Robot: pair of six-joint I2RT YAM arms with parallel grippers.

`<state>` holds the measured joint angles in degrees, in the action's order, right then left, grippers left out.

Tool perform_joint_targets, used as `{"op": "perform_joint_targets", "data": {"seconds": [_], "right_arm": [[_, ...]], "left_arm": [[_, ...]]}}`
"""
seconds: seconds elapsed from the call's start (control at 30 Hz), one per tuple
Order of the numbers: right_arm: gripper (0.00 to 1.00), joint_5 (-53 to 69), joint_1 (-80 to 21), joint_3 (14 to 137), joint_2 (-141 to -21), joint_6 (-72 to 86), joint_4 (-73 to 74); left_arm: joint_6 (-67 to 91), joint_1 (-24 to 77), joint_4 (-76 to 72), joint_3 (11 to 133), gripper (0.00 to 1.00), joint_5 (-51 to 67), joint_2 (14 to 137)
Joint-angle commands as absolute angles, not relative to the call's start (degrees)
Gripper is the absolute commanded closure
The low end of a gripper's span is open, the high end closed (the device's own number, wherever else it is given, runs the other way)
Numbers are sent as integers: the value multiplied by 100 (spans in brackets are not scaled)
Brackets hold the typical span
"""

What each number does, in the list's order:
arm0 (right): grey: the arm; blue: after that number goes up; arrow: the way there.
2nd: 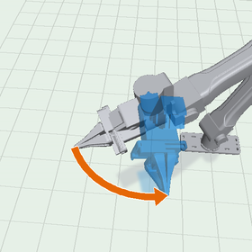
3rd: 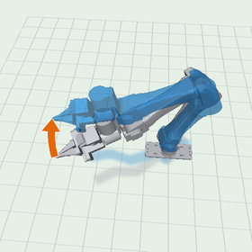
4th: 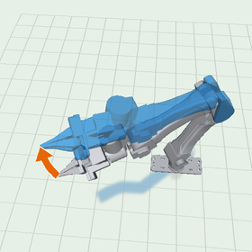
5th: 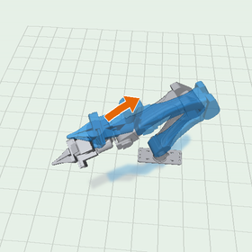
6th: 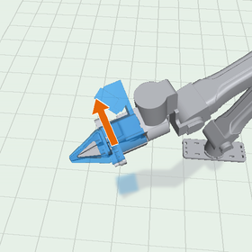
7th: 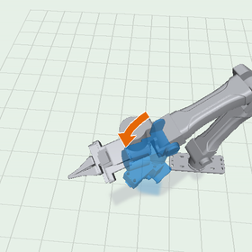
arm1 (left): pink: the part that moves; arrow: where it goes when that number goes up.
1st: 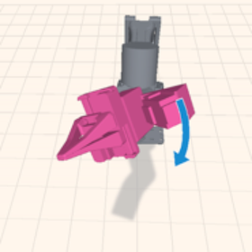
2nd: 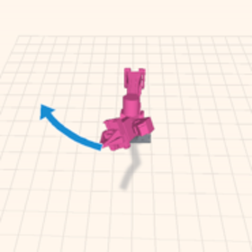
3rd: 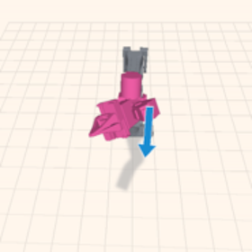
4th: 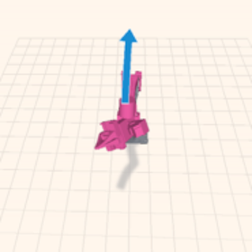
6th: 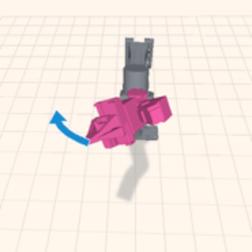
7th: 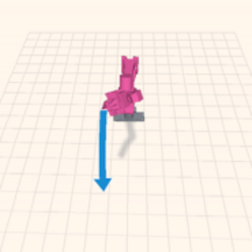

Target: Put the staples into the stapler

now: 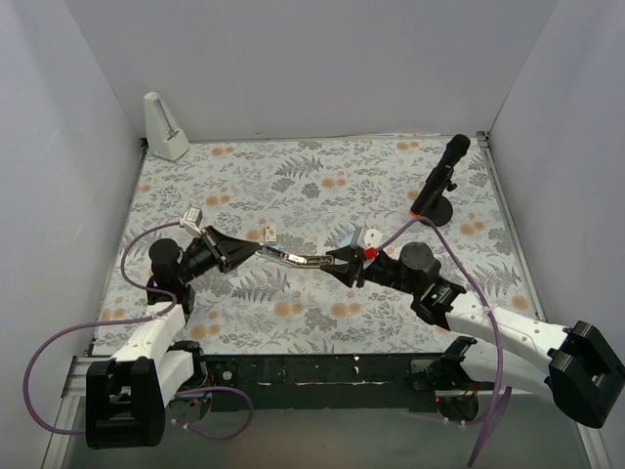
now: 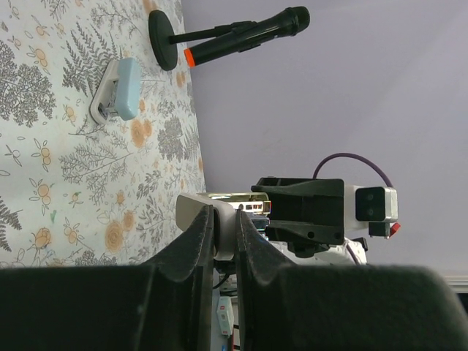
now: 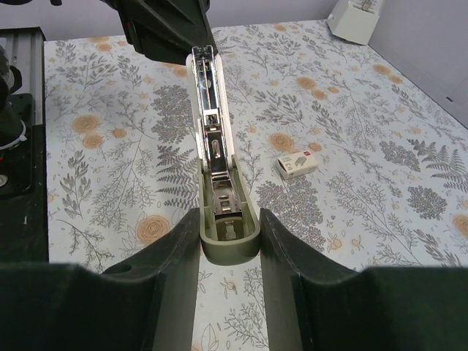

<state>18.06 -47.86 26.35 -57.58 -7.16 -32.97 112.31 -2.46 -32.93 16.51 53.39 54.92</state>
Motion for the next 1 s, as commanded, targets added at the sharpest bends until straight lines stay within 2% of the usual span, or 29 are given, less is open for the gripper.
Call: {"op": "perform_joint_targets", "data": {"seconds": [0.0,0.2,0.27,0.4,0.5,0.77,0.87,0.9,0.97], "right_arm": [[99,1248,-4605,2277,-5511,-625,-3058],[99,1204,-4597,2022,-5282,-554,-3278],[99,1257,-4597,2082,-5265,-536,-3261],[99,1362,-4597,2573,-5343,-597,-2866],[99,1468,-4597,2943,-5457,-685,-2479],[99,1731,-4597,3524,-5880,-703,-1733],[99,1749,-4597,3717,-6003,-703,-1547],[99,1740,-4597,3761,-6038,-703,-1434],[99,1723,-4597,3910,-6064,-712,-1301]], "left_arm": [[12726,-650,-3815,1468,100,4518,5379],[13114,-756,-4316,1046,100,4500,5422],[12825,-765,-4027,1124,100,4474,5414],[11490,-756,-2335,1825,100,4238,5247],[10645,-747,-1663,2205,100,4166,5238],[9862,-624,-1240,2540,100,4210,5352],[9756,-502,-1143,2566,88,4131,5370],[9712,-484,-1116,2549,76,4105,5405],[9694,-457,-1099,2496,71,4035,5423]]}}
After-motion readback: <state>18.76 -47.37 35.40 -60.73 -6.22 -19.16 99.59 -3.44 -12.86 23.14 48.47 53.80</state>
